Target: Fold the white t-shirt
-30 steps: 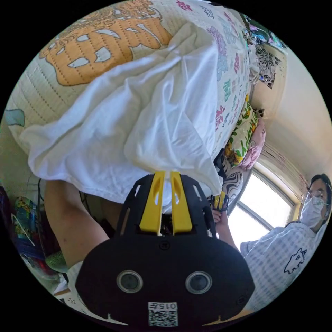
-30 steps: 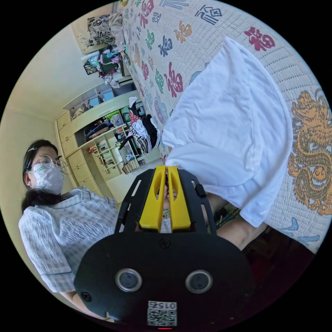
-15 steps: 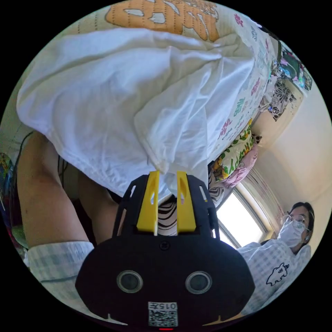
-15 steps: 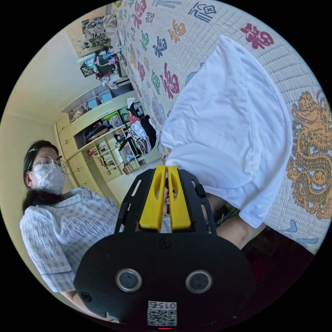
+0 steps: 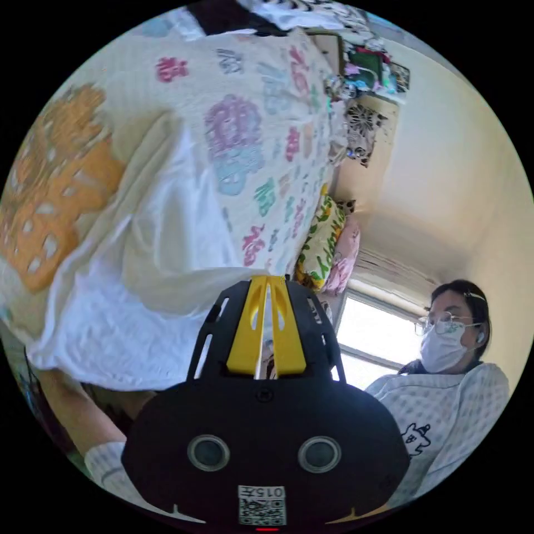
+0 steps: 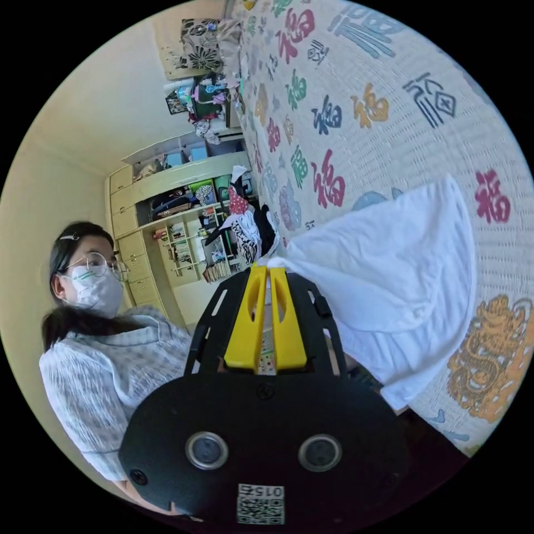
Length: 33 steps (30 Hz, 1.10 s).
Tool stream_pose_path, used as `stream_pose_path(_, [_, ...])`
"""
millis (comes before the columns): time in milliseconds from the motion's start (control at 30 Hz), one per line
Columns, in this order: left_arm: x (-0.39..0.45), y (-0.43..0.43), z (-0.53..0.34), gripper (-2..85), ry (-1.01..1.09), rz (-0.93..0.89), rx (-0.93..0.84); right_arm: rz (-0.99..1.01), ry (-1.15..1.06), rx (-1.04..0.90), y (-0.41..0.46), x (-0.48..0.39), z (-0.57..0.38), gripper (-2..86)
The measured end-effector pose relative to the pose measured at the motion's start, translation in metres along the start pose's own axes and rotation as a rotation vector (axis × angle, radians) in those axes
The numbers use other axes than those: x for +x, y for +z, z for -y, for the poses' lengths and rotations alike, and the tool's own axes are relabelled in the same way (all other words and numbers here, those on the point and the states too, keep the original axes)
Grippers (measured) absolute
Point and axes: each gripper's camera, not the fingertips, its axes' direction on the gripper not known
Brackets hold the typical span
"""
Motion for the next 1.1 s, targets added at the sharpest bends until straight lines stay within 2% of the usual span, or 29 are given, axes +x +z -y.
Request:
stream_pose_path(133, [0.062,0.057,0.086,-0.8,0.258,-0.102,-0.032,-0.005,-0.152,0.059,0.001,-0.036,0.074,0.0])
stream_pose_path(267, [0.087,0.117,0.151,-0.6,0.288,-0.165,0.003,-0.165,-0.219,0.195,0.006,-0.059,0.163,0.1])
stream_pose_path(333, [0.101,0.149,0.177,-0.4,0.311,-0.108,0.032,-0.135,-0.187,0.303,0.006,-0.061,0.189,0.2])
stream_pose_path(433, [0.123,0.171,0.183,0.8,0.392,0.066,0.063,-0.268,-0.156,0.323,0.019,-0.069,0.215,0.7])
stream_pose_path(533, [0.134,0.182,0.181,6.1,0.397,0.014,0.061,-0.294,-0.163,0.314,0.023,-0.076,0.223,2.3])
stream_pose_path(600, [0.136,0.187,0.177,9.7,0.388,-0.044,-0.005,-0.268,-0.144,0.272,0.024,-0.076,0.222,4.8])
stream_pose_path(700, [0.145,0.172,0.152,10.2,0.452,-0.108,-0.043,-0.196,-0.182,0.260,0.015,-0.078,0.197,7.1])
stream_pose_path(767, [0.149,0.152,0.129,10.2,0.485,-0.170,-0.075,0.103,-0.250,0.255,0.001,-0.075,0.158,7.0])
stream_pose_path(800, [0.151,0.137,0.109,10.2,0.507,-0.162,-0.112,0.136,-0.262,0.234,0.000,-0.075,0.146,6.8])
stream_pose_path(833, [0.151,0.123,0.085,10.3,0.516,-0.067,-0.156,0.083,-0.274,0.183,0.001,-0.077,0.118,6.5])
stream_pose_path(867, [0.150,0.116,0.071,10.3,0.520,-0.002,-0.176,-0.055,-0.261,0.115,0.006,-0.076,0.088,6.9])
stream_pose_path(900, [0.144,0.103,0.045,10.5,0.504,0.145,-0.210,-0.126,-0.243,0.077,0.010,-0.074,0.072,7.2])
stream_pose_path(933, [0.133,0.090,0.020,10.7,0.451,0.291,-0.231,-0.261,-0.169,0.006,0.020,-0.066,0.042,7.7])
stream_pose_path(967, [0.126,0.084,0.007,10.6,0.419,0.356,-0.241,-0.361,-0.070,-0.047,0.032,-0.053,0.012,7.7])
stream_pose_path(1033, [0.097,0.068,-0.036,9.7,0.265,0.604,-0.288,-0.412,0.055,-0.099,0.054,-0.035,-0.024,5.5])
stream_pose_path(1100, [0.082,0.071,-0.059,7.3,0.197,0.644,-0.343,-0.374,0.057,-0.140,0.082,-0.027,-0.039,2.1])
